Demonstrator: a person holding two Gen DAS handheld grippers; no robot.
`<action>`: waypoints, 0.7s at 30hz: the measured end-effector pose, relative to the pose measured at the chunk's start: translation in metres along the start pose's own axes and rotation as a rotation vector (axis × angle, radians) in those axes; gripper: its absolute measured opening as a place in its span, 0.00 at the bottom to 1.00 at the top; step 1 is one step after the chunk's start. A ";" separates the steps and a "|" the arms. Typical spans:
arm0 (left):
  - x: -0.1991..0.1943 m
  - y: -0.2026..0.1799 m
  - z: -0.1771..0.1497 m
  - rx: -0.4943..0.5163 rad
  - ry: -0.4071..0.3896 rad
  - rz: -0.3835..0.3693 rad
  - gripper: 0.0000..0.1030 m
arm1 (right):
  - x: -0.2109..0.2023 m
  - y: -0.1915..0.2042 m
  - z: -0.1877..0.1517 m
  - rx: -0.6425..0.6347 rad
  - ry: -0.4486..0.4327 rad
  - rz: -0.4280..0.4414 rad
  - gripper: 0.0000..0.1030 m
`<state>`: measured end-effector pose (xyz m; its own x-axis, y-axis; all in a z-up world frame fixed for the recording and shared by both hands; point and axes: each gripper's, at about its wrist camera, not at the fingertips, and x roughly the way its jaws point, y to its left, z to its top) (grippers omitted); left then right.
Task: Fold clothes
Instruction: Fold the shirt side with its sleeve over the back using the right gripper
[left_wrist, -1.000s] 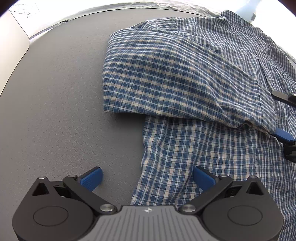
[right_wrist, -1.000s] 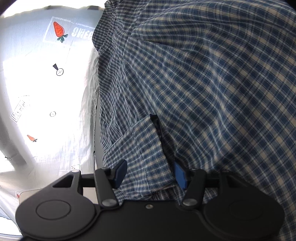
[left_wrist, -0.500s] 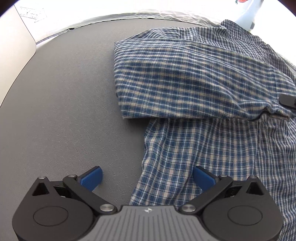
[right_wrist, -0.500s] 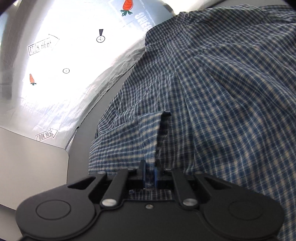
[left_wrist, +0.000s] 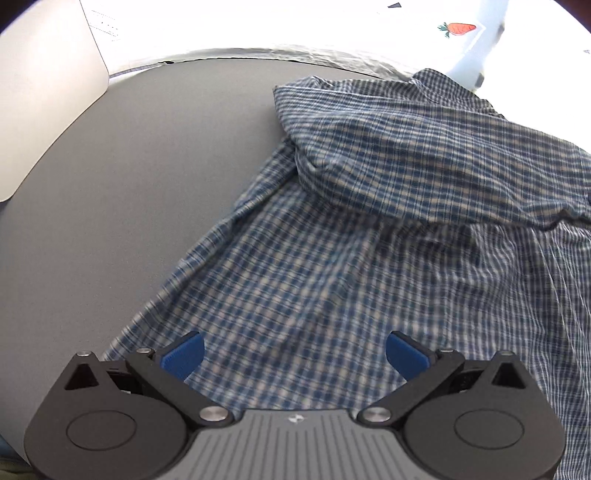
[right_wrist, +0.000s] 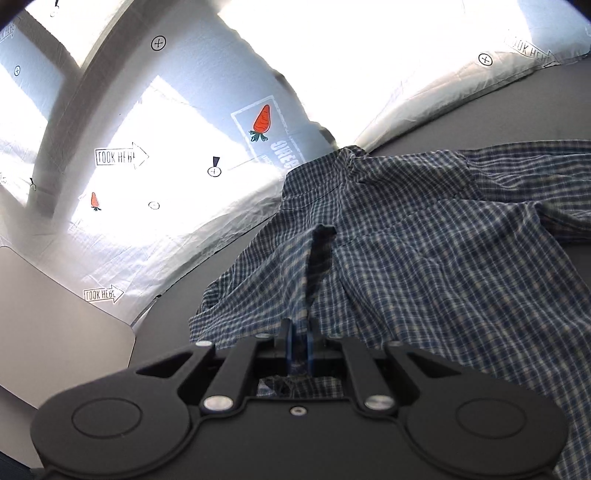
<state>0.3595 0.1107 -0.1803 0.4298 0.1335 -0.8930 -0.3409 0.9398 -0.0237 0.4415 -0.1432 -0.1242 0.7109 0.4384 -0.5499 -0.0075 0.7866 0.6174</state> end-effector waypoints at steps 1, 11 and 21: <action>0.002 -0.012 -0.011 0.005 0.017 0.000 1.00 | -0.008 -0.009 0.005 -0.009 -0.006 -0.002 0.08; 0.008 -0.060 -0.080 -0.137 0.047 0.121 1.00 | -0.035 -0.097 0.058 -0.031 0.000 -0.018 0.07; 0.004 -0.070 -0.082 -0.232 0.032 0.214 1.00 | -0.011 -0.142 0.098 -0.032 -0.041 -0.030 0.05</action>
<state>0.3167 0.0197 -0.2194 0.3023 0.3068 -0.9025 -0.6040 0.7941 0.0676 0.5038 -0.3023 -0.1504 0.7396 0.3970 -0.5435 -0.0084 0.8129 0.5823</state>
